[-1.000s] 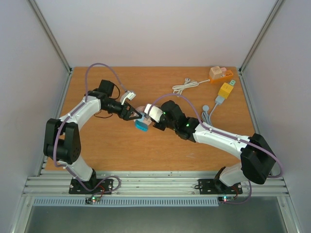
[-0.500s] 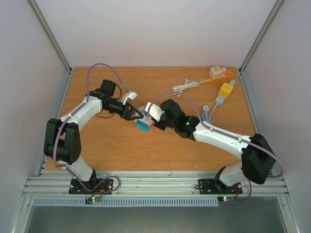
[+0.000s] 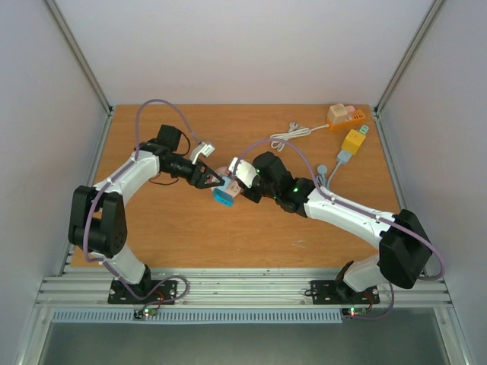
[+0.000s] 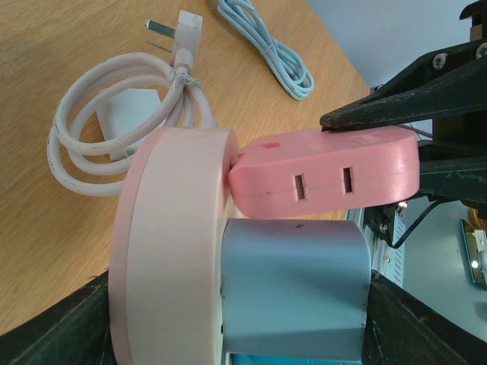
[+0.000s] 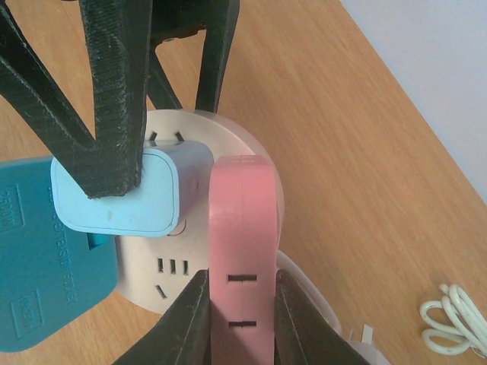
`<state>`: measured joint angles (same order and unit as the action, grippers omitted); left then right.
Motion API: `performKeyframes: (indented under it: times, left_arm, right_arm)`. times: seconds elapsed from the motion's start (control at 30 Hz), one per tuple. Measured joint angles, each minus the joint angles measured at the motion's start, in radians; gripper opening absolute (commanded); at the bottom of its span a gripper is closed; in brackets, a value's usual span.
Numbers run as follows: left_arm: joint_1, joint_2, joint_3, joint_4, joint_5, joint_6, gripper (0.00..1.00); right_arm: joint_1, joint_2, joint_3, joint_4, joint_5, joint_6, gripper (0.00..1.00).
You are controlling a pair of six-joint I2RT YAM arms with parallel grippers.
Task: Pull the plug off the socket
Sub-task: Remove the plug from the socket.
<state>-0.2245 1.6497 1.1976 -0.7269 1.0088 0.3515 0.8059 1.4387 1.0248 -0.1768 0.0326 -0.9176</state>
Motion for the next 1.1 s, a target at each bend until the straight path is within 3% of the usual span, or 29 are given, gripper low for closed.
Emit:
performKeyframes:
  times: [0.53,1.1]
  left_arm:
    - [0.023,0.013,0.013,-0.033,0.037,0.023,0.0]
    - [-0.006,-0.002,0.011,-0.009,-0.042,0.016,0.0]
  right_arm:
    - [0.038,0.002,-0.013,0.047,0.074,-0.08,0.01]
    - [0.038,0.008,-0.012,0.03,0.091,-0.053,0.01]
